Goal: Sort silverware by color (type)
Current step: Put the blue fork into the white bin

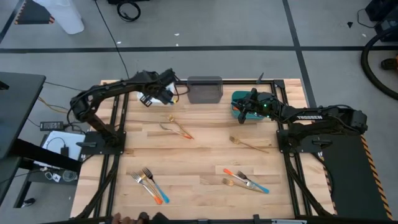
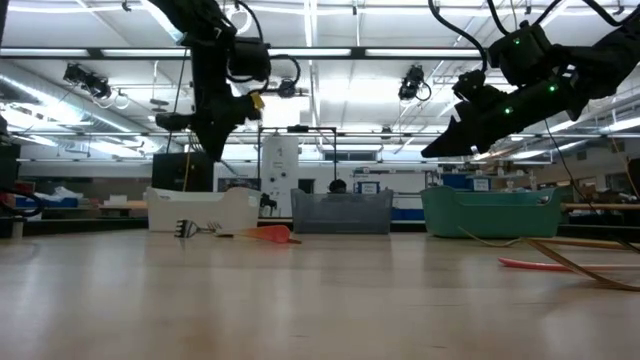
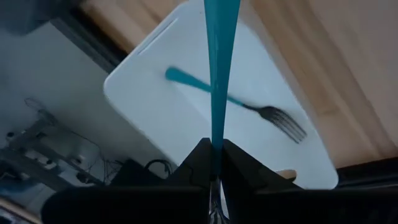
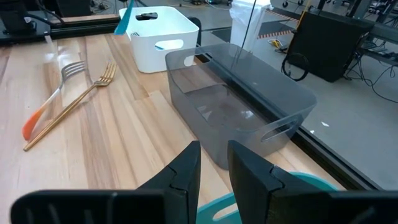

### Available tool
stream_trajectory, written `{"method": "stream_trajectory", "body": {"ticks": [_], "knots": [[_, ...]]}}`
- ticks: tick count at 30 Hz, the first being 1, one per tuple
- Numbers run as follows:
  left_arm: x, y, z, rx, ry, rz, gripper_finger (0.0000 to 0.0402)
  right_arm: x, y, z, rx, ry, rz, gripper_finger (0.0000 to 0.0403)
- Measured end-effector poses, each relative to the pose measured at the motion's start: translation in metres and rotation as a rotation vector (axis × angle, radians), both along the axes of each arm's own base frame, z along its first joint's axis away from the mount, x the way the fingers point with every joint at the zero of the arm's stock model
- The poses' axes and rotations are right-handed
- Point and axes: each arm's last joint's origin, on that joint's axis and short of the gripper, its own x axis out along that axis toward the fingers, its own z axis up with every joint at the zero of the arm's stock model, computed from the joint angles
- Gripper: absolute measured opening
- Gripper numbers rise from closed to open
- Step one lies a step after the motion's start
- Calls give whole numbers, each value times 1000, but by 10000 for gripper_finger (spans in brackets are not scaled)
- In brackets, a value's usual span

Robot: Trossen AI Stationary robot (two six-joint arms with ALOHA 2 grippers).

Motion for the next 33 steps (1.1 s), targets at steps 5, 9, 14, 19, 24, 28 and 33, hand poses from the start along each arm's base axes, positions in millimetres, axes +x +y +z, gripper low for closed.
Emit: {"method": "stream_trajectory", "body": {"ticks": [5,9,14,19,24,28,33], "knots": [[-16,18,6,-42,-129,155,29,0,0,0,0,0,0,91],[-28,34,3,-107,-246,339,29,0,0,0,5,-3,-2,91],[-33,47,3,-149,-422,531,29,0,0,0,4,-5,-2,91],[-38,58,4,-218,-595,700,29,0,0,0,4,-6,-1,91],[-44,65,1,-262,-701,857,29,1,3,0,5,-5,13,91],[-52,65,-13,-295,-705,940,29,2,5,0,1,-3,24,91],[-53,65,-28,-290,-750,969,29,3,5,0,-1,-4,25,91]]}}
